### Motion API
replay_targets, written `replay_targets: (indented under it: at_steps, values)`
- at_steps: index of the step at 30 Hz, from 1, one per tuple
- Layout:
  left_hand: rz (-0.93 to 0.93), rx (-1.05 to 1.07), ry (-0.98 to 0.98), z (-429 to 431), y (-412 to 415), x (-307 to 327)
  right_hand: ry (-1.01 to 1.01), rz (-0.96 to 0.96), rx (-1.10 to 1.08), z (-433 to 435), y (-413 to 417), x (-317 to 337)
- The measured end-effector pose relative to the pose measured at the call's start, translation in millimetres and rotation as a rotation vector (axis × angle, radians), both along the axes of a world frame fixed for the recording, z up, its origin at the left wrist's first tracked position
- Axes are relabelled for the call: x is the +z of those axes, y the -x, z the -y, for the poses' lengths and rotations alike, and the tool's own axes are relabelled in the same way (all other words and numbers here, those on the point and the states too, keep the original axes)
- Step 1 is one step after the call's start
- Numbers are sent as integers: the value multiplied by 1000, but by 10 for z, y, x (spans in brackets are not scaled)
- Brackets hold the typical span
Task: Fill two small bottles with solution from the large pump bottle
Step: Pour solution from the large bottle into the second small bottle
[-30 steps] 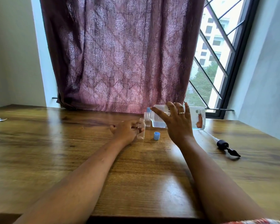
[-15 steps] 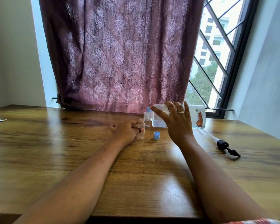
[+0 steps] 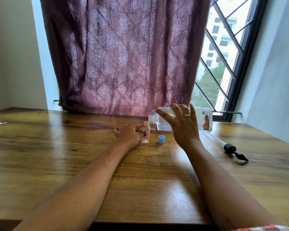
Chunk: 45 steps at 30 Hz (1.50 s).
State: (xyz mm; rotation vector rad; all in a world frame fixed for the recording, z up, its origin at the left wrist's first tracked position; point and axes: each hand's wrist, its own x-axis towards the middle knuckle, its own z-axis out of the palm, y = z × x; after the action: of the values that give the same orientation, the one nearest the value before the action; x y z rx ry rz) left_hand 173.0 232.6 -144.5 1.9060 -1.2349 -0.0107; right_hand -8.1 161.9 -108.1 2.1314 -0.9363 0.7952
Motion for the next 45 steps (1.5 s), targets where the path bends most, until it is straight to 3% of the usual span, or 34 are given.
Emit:
replay_targets:
  at_steps: [45]
  values:
    - [1,-6,10,-39,34,35,0,20,29,-15,-1,11]
